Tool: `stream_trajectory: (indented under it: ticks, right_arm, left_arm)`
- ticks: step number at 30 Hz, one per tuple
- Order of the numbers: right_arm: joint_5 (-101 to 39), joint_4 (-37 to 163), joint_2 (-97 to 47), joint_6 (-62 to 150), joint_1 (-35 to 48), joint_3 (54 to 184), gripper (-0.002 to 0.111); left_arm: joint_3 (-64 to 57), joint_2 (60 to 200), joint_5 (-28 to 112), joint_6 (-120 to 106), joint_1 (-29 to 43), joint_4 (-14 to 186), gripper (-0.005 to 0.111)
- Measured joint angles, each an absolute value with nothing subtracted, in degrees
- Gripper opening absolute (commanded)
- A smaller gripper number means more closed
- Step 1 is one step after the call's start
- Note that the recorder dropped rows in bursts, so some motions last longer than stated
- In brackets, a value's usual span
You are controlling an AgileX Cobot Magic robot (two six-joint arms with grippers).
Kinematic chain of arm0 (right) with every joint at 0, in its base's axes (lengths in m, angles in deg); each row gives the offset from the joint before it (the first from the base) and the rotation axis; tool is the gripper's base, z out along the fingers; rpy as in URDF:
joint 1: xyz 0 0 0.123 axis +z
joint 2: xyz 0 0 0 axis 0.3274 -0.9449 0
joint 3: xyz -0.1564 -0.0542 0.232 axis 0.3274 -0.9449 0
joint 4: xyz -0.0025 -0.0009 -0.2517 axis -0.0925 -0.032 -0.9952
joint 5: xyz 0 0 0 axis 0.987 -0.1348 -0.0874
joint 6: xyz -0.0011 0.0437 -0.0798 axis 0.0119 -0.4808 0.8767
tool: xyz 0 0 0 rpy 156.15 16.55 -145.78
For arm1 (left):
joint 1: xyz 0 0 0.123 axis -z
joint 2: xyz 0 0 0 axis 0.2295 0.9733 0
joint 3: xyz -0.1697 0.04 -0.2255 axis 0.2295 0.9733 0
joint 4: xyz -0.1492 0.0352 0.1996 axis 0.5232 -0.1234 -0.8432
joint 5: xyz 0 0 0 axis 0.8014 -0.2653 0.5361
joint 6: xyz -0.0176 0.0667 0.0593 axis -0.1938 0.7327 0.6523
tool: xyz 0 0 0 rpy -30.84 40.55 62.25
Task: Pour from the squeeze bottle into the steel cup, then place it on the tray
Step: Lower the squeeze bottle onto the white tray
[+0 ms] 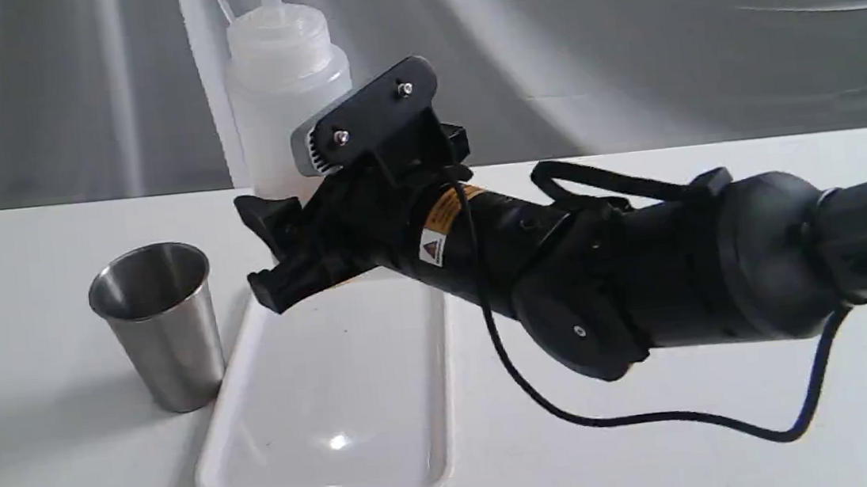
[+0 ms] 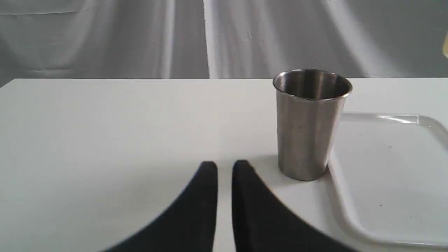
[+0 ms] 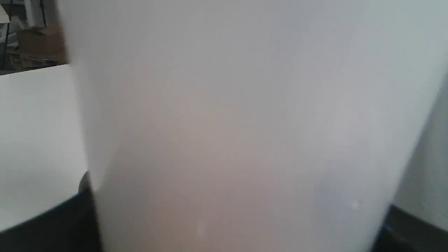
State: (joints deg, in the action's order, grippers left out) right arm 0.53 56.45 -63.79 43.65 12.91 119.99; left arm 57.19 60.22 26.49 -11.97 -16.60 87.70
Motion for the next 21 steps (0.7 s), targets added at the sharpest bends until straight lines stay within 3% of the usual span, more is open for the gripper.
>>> stream_trajectory:
  ticks: [21]
  right_arm:
    - [14.54,59.59,-76.33,46.24,12.91,119.62,0.000]
  left_arm:
    - [57.19,60.22,26.49,-11.97,-16.60,87.70,0.008]
